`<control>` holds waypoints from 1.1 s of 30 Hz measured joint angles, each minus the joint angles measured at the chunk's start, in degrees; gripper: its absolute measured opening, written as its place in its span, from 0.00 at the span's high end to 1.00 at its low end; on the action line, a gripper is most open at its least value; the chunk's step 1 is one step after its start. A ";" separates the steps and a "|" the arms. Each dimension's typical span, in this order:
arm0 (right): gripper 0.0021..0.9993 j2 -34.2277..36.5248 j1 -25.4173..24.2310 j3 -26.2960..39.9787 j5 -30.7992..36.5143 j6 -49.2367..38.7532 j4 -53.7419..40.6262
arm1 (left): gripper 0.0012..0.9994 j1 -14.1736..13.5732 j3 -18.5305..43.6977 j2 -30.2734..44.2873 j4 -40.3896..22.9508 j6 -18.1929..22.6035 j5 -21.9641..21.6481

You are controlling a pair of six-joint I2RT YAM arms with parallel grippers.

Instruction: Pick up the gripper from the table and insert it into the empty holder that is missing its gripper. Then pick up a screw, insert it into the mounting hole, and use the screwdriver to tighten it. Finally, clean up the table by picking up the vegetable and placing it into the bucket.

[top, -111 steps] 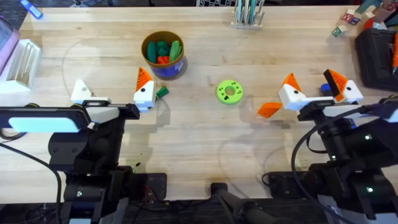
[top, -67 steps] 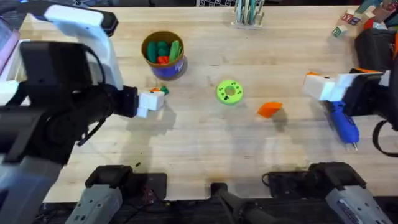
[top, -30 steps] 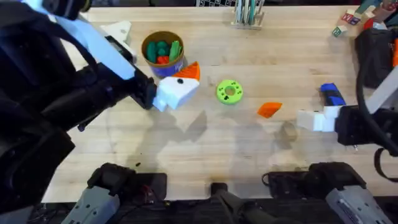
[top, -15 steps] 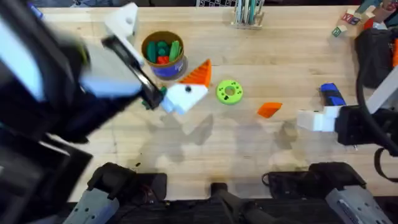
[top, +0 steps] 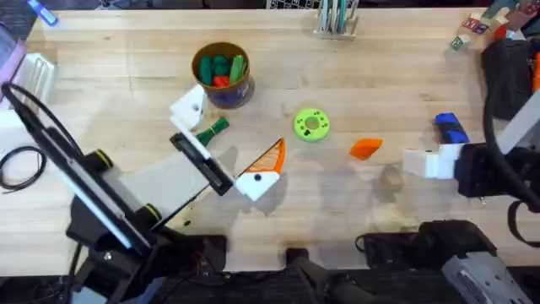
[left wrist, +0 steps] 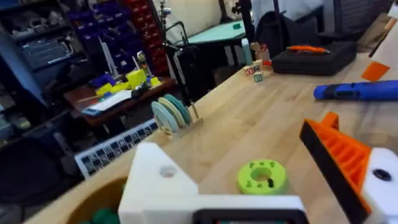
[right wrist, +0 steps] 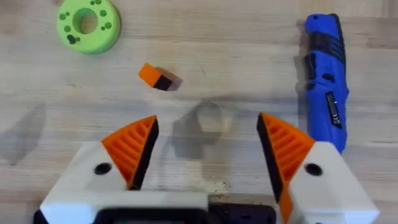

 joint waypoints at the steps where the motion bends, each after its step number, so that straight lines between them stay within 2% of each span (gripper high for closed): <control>1: 0.03 0.02 0.00 0.00 0.00 0.00 0.00 | 0.01 0.00 -0.68 -1.70 -1.03 -0.85 -0.16; 5: 0.03 0.02 0.00 0.00 0.00 0.00 0.00 | 0.01 0.00 -1.49 -4.48 -5.05 -4.57 -0.35; 11: 0.03 0.00 0.00 0.00 0.00 0.00 -0.02 | 0.01 0.00 -1.54 -4.24 -14.04 -7.06 0.23; 33: 0.03 0.00 0.00 0.00 0.00 0.00 -0.02 | 0.01 0.00 -1.50 -4.33 -14.11 -8.18 1.28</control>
